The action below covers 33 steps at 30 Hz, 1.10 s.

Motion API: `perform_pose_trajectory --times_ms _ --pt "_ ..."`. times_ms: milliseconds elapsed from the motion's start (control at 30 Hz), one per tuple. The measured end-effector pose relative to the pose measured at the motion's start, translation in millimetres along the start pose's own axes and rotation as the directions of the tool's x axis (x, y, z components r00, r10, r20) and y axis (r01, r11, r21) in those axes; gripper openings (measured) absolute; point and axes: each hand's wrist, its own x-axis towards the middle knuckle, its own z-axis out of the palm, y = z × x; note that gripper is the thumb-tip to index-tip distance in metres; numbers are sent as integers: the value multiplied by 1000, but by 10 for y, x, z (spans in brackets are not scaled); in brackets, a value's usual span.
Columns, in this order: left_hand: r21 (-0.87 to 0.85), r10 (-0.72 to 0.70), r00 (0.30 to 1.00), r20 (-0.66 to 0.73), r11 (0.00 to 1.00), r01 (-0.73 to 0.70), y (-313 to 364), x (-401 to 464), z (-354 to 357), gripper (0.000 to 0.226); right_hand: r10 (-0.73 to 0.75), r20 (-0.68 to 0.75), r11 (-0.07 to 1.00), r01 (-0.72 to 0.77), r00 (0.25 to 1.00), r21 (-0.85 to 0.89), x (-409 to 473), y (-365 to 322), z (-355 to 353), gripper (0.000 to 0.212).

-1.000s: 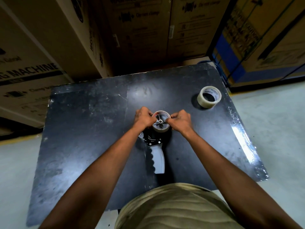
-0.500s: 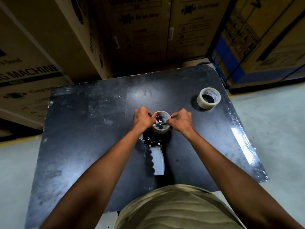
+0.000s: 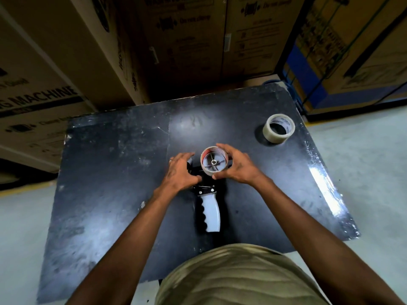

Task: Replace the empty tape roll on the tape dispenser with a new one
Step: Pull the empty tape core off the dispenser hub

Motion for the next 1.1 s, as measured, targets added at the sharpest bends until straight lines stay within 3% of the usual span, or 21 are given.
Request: perform_pose_trajectory --times_ms 200,467,600,1100 --pt "-98 40 998 -54 994 -45 -264 10 116 82 -92 -33 995 90 995 -40 -30 -39 -4 88" --pt "-136 25 993 -113 990 -41 -289 26 255 78 -156 -72 987 152 985 -56 -61 -75 -16 78" --pt "-117 22 992 -121 992 -36 -326 28 288 79 -191 -72 980 186 979 -66 -75 -123 -27 67" --pt "39 44 998 -53 998 -42 -234 53 258 74 -198 -105 978 190 975 -87 -116 -141 -2 65"
